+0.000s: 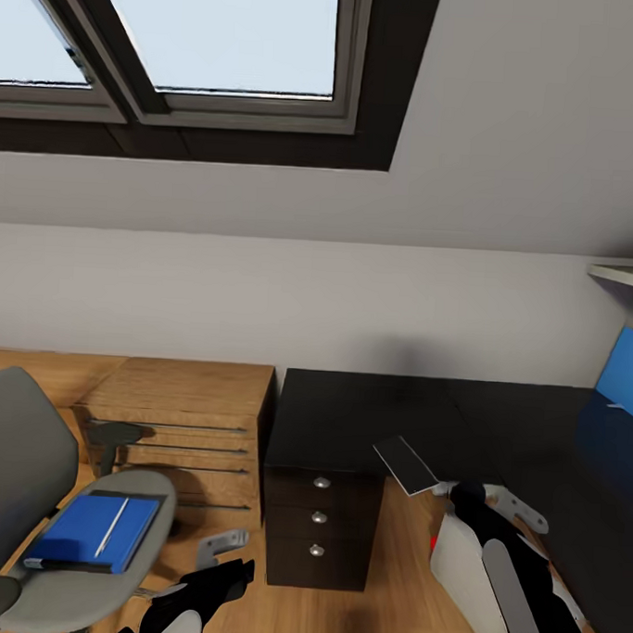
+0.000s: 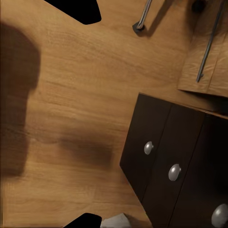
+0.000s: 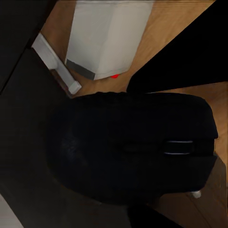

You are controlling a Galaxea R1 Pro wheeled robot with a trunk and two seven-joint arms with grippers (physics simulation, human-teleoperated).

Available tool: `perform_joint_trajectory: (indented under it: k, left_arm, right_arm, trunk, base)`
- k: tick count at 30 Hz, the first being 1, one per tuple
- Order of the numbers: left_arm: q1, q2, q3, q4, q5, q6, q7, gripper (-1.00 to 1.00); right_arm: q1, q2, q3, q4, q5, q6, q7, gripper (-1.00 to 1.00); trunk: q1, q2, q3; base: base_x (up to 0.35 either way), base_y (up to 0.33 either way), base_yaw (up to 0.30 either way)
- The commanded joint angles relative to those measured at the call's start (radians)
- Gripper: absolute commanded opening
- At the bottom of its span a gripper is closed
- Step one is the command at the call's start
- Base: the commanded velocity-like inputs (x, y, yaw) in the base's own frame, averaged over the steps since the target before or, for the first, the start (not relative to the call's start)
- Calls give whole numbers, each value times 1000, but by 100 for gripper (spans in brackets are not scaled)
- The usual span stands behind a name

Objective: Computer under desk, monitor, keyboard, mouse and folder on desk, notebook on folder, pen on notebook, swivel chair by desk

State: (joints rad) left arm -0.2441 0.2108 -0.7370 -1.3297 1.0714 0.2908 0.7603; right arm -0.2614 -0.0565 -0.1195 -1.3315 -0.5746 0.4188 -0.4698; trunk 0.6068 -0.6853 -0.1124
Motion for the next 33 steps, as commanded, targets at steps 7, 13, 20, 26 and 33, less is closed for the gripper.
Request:
perform_joint_trajectory:
  k: [7, 13, 20, 26, 33]
  left_arm:
    - [-1, 1, -2, -2, 4, 2, 7, 100]
    - [-1, 1, -2, -3, 4, 2, 8, 100]
    - [-1, 1, -2, -3, 4, 2, 8, 100]
    - [-1, 1, -2, -2, 4, 2, 8, 100]
    - [-1, -1, -3, 1, 9, 3, 8, 100]
  right_arm:
    - [-1, -1, -2, -1, -11, 1, -9, -100]
    - [-1, -2, -2, -1, -11, -1, -9, -100]
    - [-1, -1, -20, 0, -11, -3, -7, -100]
    - [-1, -2, -20, 0, -10, -3, -7, -100]
    - [-1, -2, -19, 0, -10, -3, -7, -100]
  trunk:
    - [0, -2, -2]
    - [0, -2, -2]
    - [0, -2, -4]
    - [0, -2, -6]
    - [0, -2, -8]
  base:
    - [0, 0, -298]
    - [0, 0, -297]
    - [0, 0, -293]
    - [0, 0, -275]
    - [0, 0, -200]
